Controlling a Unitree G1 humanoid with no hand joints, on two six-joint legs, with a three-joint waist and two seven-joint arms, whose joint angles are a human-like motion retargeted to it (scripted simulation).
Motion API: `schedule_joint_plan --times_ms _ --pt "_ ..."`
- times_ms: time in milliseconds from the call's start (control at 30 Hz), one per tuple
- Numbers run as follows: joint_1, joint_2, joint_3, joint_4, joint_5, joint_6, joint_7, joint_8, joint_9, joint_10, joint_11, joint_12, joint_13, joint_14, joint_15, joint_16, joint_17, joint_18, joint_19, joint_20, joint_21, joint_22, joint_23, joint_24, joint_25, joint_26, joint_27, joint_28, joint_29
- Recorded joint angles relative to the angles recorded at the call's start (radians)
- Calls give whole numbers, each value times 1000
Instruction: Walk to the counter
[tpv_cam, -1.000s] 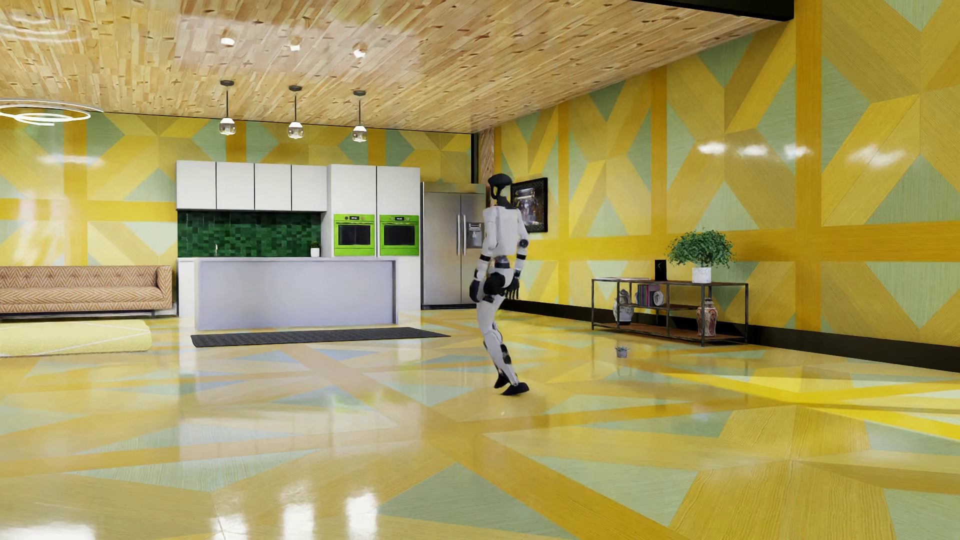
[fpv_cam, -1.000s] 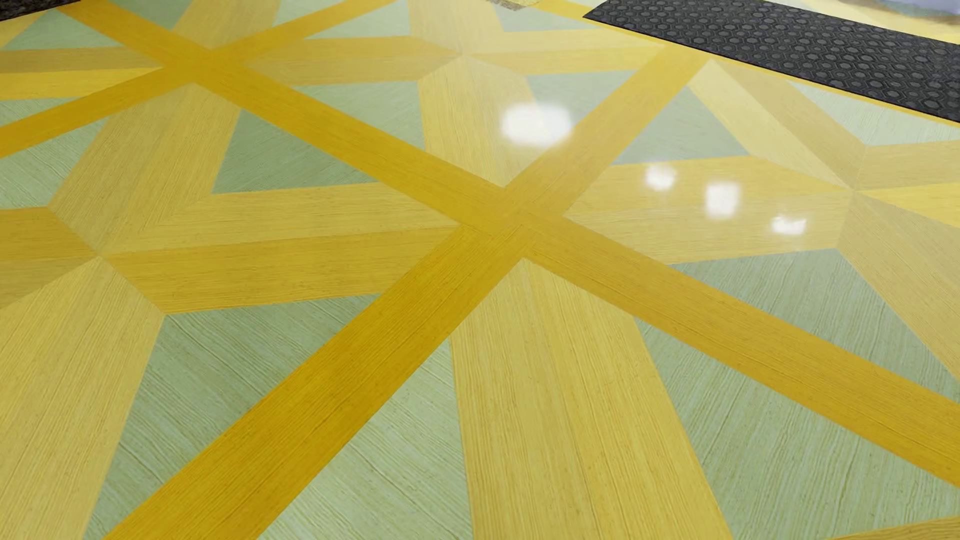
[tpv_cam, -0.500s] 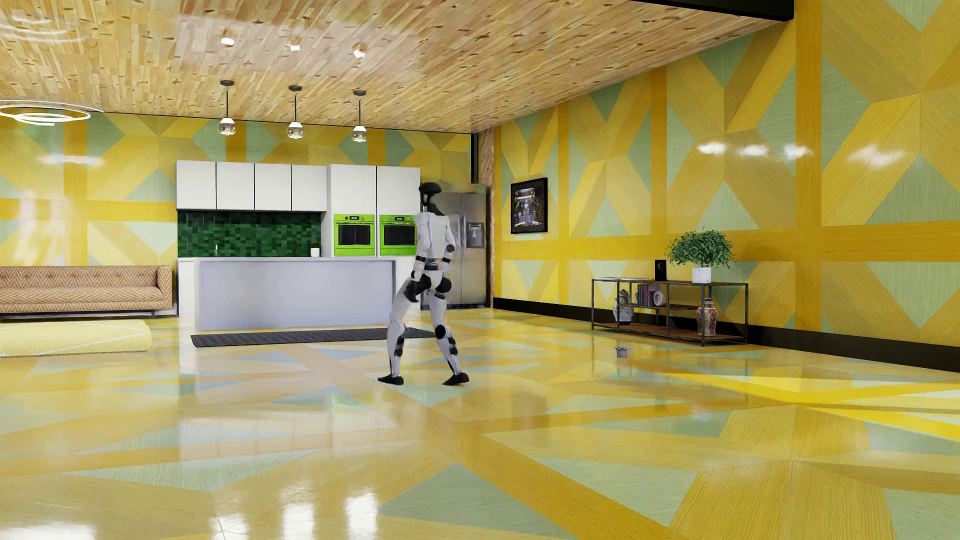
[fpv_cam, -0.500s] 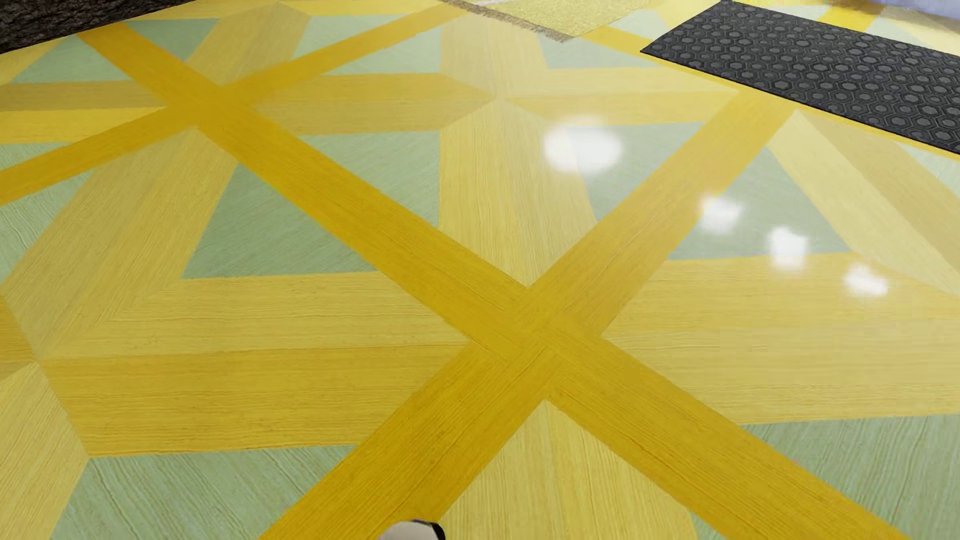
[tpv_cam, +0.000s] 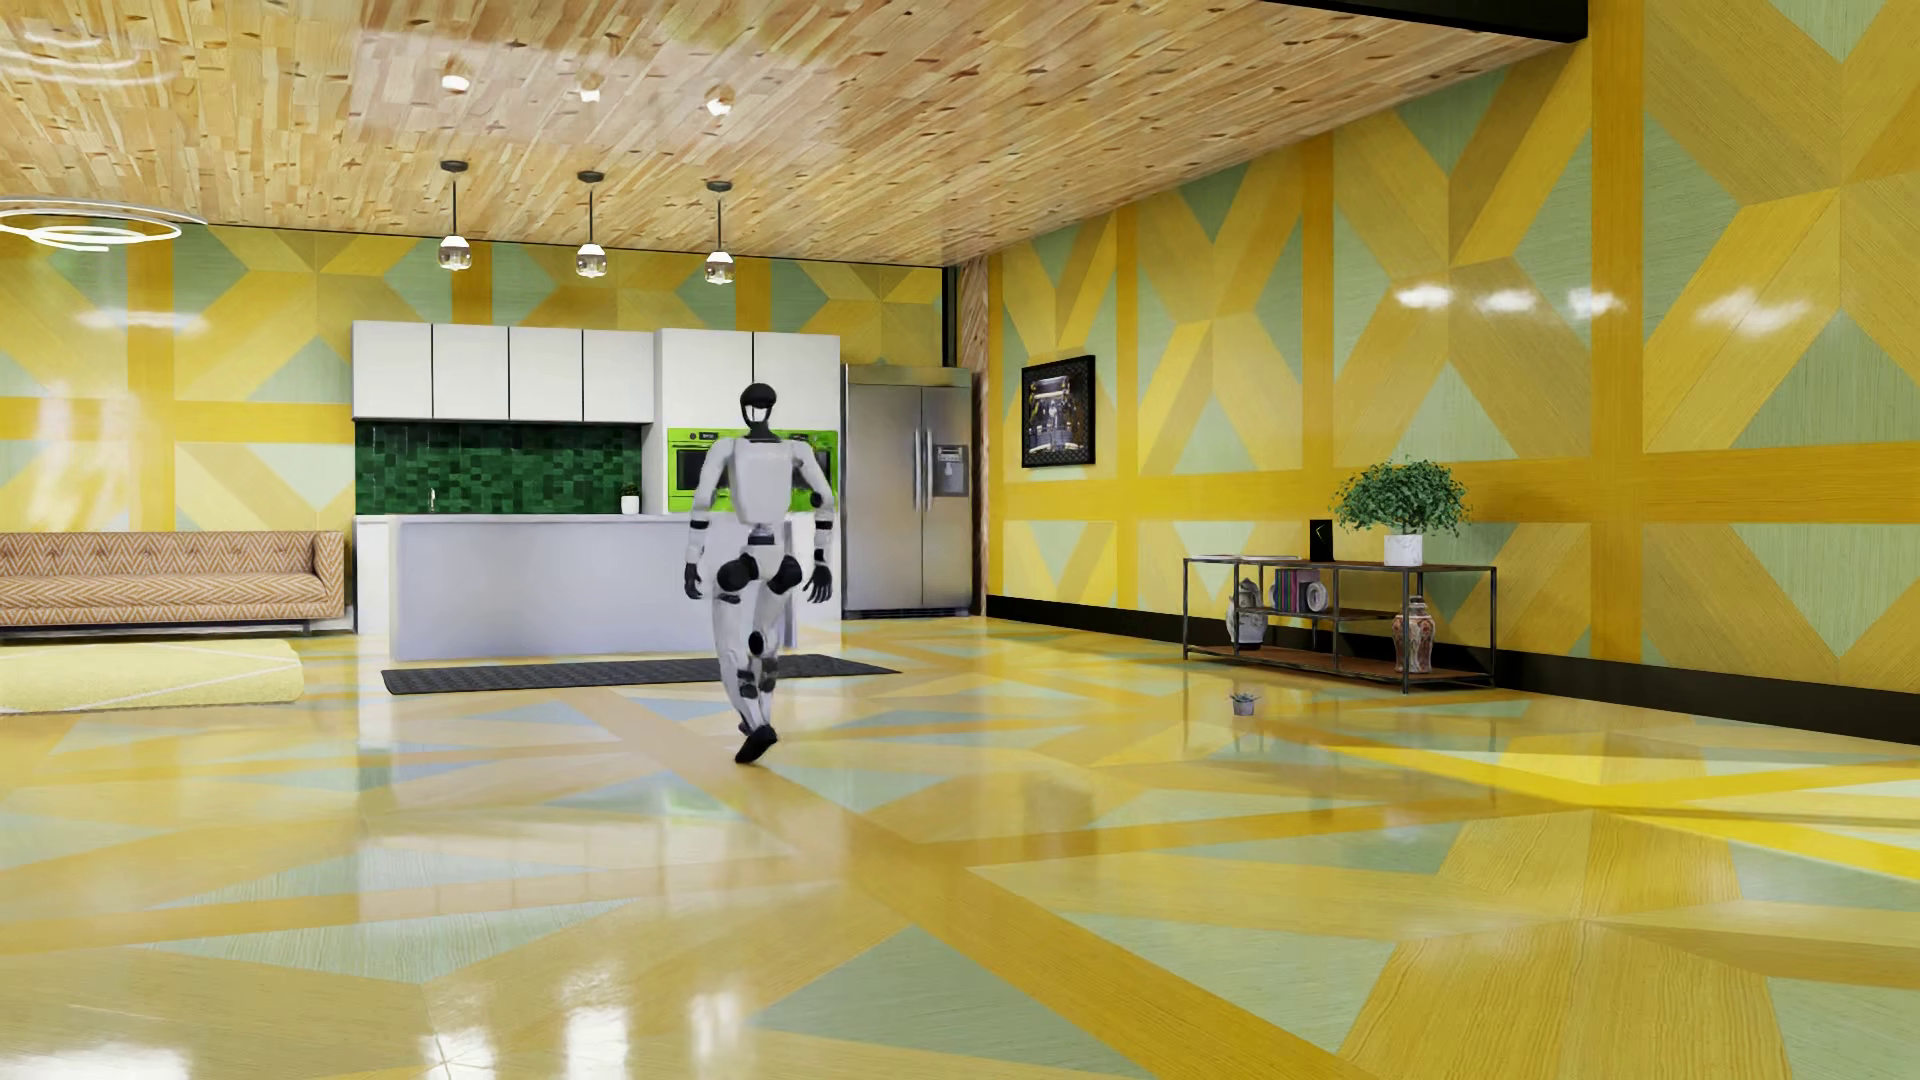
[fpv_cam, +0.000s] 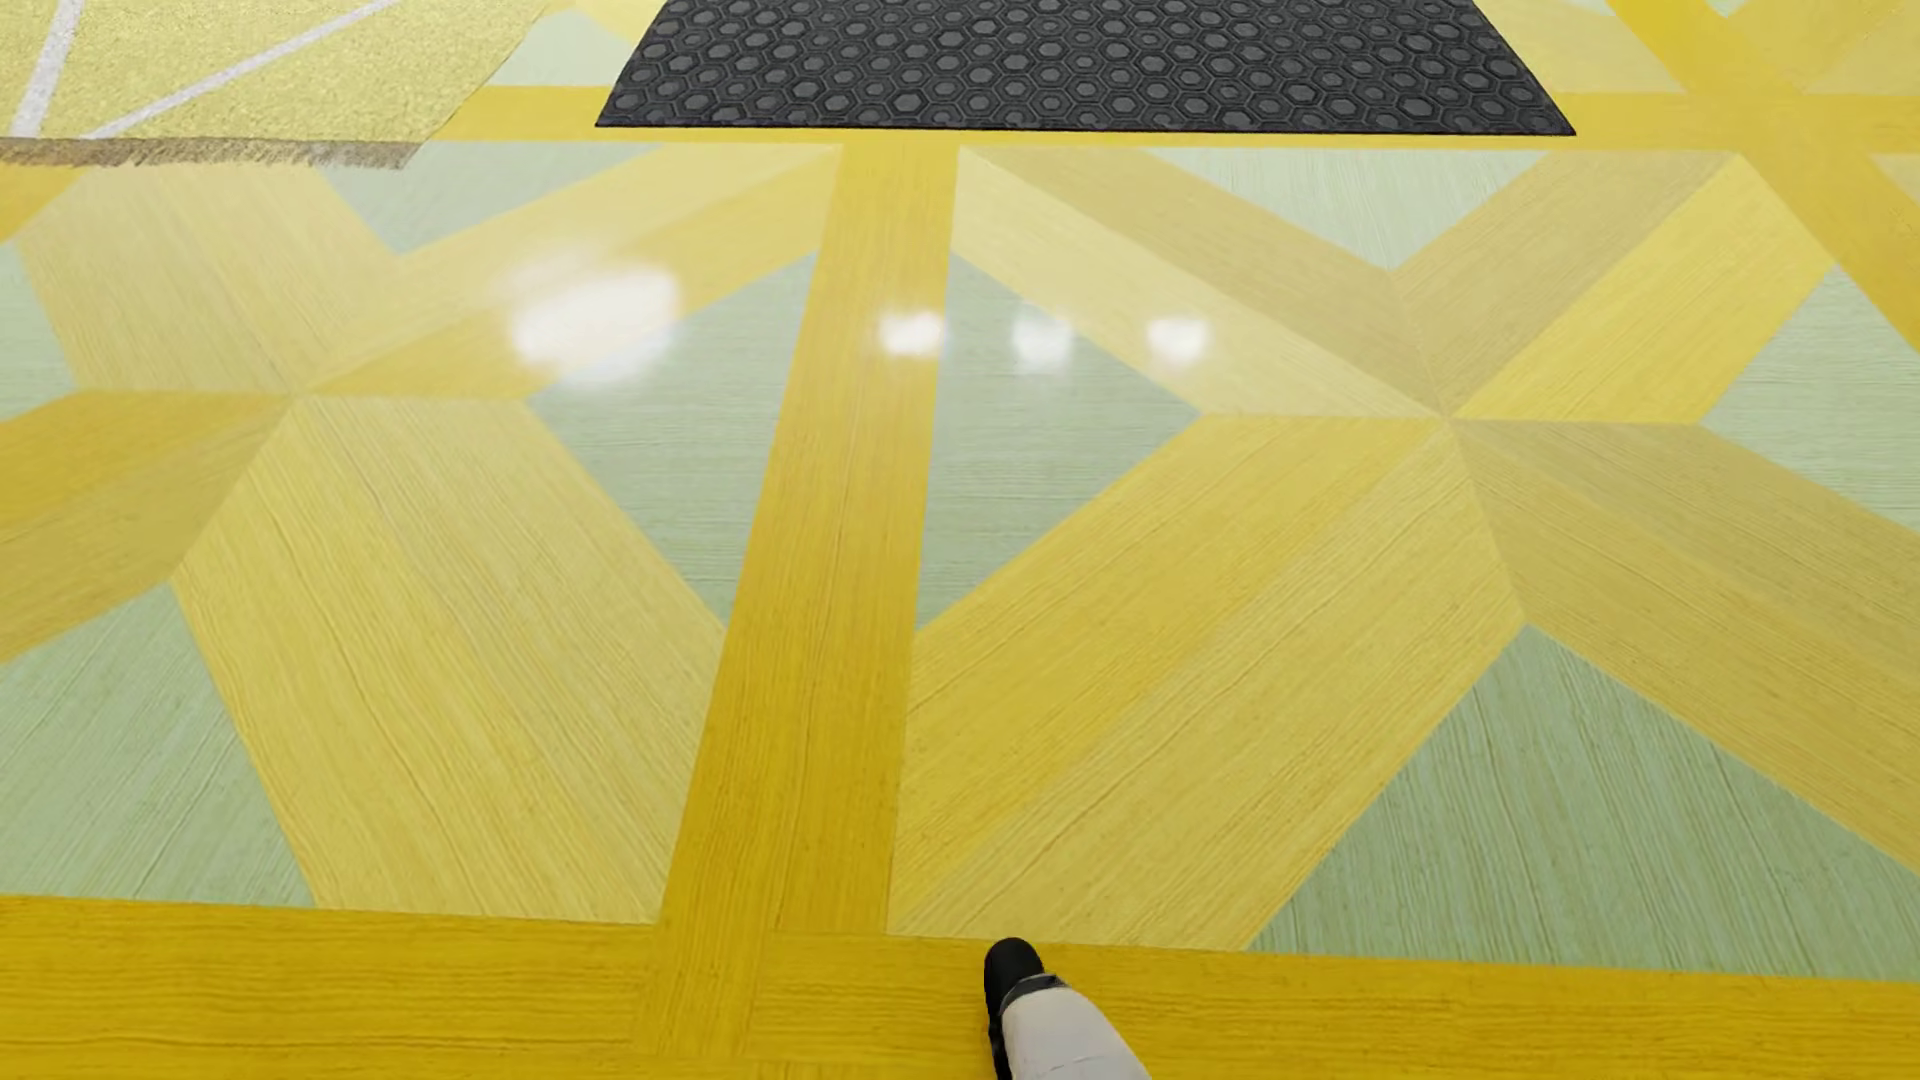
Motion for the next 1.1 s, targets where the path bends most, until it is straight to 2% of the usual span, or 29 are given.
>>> schedule_joint_plan --times_ms 33,67,100,133,167,200,233,300,367,433,500,567,600,633,667,700,733,800,833,867,900,933,967,1033,1067,1100 --pt "41 -30 -39 17 -23 17 0 0 -3 11 17 -17 28 48 71 2 -8 0 0 3 4 11 26 0 0 0 0 0 0" --pt "61 -80 -47 42 -14 43 0 0 -12 41 89 -22 47 143 279 -2 -11 0 0 21 21 25 57 0 0 0 0 0 0" --pt "42 -114 -30 68 30 80 0 0 -20 116 179 -18 49 284 419 -14 -11 0 0 40 56 47 89 0 0 0 0 0 0" --pt "-9 -99 0 72 82 102 0 0 -21 242 243 -11 36 420 422 -26 -11 0 0 44 87 80 113 0 0 0 0 0 0" --pt "-94 -53 35 58 128 106 0 0 -17 407 277 -9 21 477 381 -31 -11 0 0 30 87 110 112 0 0 0 0 0 0" --pt "-188 25 76 51 180 110 0 0 -3 574 275 -13 6 424 345 -33 -5 0 0 8 54 125 99 0 0 0 0 0 0" --pt "-284 123 118 19 227 102 0 0 18 738 254 -13 -22 293 315 -37 3 0 0 -3 29 137 90 0 0 0 0 0 0" --pt "-501 350 222 -31 270 74 0 0 24 769 138 10 -80 109 172 -48 -7 0 0 -31 4 138 -30 0 0 0 0 0 0" --pt "-617 601 342 -78 229 29 0 0 49 539 12 33 -128 80 29 -47 -16 0 0 -36 -91 132 -163 0 0 0 0 0 0" --pt "-701 767 439 -54 196 11 0 0 37 199 -72 55 -206 117 -128 -45 -20 0 0 -24 -152 118 -254 0 0 0 0 0 0" --pt "-757 875 495 -18 162 11 0 0 9 -65 -93 71 -279 134 -225 -47 -32 0 0 -12 -183 108 -331 0 0 0 0 0 0" --pt "-814 979 538 -6 106 7 0 0 -4 0 -58 83 -289 116 -218 -50 -33 0 0 -2 -225 126 -378 0 0 0 0 0 0" --pt "-842 1000 551 -22 79 -9 0 0 -15 103 6 82 -272 157 -146 -52 -21 0 0 -4 -242 157 -375 0 0 0 0 0 0" --pt "-861 988 550 -56 51 -38 0 0 -31 208 117 77 -251 196 -5 -54 0 0 0 -11 -243 203 -336 0 0 0 0 0 0" --pt "-829 952 535 -97 31 -59 0 0 -30 285 273 65 -226 179 176 -57 18 0 0 -20 -224 247 -283 0 0 0 0 0 0" --pt "-769 871 513 -131 27 -63 0 0 -23 315 476 47 -212 133 308 -63 23 0 0 -21 -177 277 -228 0 0 0 0 0 0" --pt "-686 761 481 -157 36 -58 0 0 -17 293 673 31 -209 99 329 -70 23 0 0 -20 -113 281 -175 0 0 0 0 0 0" --pt "-492 542 378 -173 74 -22 0 0 -4 185 866 4 -175 84 249 -72 25 0 0 -23 -36 227 -84 0 0 0 0 0 0" --pt "-392 451 315 -171 98 0 0 0 3 125 824 -10 -143 87 263 -70 24 0 0 -17 -14 185 -46 0 0 0 0 0 0" --pt "-304 369 256 -164 114 19 0 0 7 74 698 -24 -109 91 326 -64 17 0 0 -10 11 133 -20 0 0 0 0 0 0" --pt "-232 295 206 -156 118 33 0 0 10 35 517 -45 -75 93 407 -57 9 0 0 0 23 85 -5 0 0 0 0 0 0" --pt "-167 243 162 -148 113 38 0 0 9 2 310 -69 -41 90 442 -48 4 0 0 14 23 37 3 0 0 0 0 0 0" --pt "-113 210 126 -144 102 38 0 0 3 -22 115 -97 -11 79 332 -38 2 0 0 28 18 -3 8 0 0 0 0 0 0" --pt "-42 158 69 -122 64 32 0 0 -22 -17 -37 -141 29 66 -148 -24 6 0 0 64 27 -62 37 0 0 0 0 0 0" --pt "-25 117 38 -94 51 37 0 0 -33 14 -28 -144 41 85 -170 -28 17 0 0 94 20 -73 68 0 0 0 0 0 0" --pt "22 74 8 -71 40 39 0 0 -29 29 2 -137 58 118 14 -36 28 0 0 131 -1 -77 97 0 0 0 0 0 0"
